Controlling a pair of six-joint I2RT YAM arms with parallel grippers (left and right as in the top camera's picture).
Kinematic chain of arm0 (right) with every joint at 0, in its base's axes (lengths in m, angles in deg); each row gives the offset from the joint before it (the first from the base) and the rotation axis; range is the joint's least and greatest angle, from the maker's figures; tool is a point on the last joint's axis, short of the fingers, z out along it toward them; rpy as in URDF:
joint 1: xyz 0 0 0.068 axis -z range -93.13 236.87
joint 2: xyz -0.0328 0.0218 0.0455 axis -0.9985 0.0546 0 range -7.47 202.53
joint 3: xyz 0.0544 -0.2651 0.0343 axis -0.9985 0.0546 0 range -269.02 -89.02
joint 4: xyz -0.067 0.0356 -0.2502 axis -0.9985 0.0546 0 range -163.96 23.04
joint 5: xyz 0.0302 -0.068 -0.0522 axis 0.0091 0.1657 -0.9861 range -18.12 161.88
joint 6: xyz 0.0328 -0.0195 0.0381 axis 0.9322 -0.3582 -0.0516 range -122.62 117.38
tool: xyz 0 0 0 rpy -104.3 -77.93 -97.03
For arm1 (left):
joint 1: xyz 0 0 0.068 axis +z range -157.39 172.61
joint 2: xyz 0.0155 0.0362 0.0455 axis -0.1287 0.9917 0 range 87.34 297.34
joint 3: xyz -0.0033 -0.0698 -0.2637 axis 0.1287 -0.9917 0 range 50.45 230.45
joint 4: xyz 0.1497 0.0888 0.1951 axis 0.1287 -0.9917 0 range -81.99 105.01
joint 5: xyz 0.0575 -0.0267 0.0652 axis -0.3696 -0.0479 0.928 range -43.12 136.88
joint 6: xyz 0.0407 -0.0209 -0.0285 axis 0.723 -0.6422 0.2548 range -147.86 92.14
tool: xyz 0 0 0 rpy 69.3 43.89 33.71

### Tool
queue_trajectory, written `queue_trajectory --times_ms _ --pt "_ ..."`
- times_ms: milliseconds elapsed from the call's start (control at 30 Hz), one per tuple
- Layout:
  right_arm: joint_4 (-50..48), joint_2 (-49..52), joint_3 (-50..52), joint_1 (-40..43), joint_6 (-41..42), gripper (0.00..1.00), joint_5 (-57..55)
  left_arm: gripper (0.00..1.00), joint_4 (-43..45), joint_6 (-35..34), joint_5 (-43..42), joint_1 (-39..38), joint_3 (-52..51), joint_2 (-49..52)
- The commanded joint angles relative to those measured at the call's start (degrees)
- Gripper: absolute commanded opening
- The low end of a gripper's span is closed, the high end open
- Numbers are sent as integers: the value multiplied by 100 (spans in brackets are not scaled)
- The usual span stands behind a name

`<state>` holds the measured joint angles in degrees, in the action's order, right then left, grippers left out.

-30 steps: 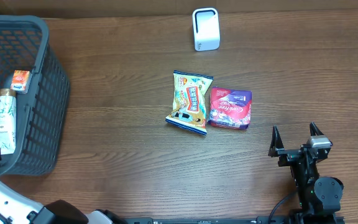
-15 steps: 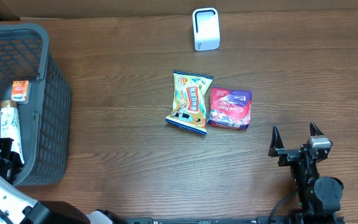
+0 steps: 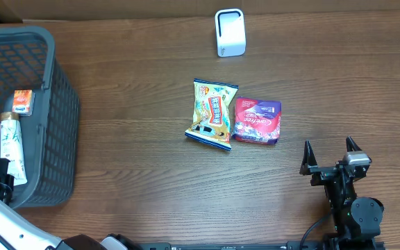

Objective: Scan the item barcode
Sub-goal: 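Search the basket and position the left gripper over the white bamboo-print tube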

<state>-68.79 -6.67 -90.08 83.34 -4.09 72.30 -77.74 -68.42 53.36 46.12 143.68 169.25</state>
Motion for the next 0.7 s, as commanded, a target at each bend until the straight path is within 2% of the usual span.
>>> queue_trajectory --times_ms 0,367,667 --pt "-39 -63 61 -48 -9 100 -37 4 4 -192 278 42 -7 -61" --pt "-39 -63 61 -48 -9 100 -37 4 -22 -321 247 717 -7 -61" --pt "-39 -63 61 -48 -9 100 -37 4 33 -337 258 769 20 -61"
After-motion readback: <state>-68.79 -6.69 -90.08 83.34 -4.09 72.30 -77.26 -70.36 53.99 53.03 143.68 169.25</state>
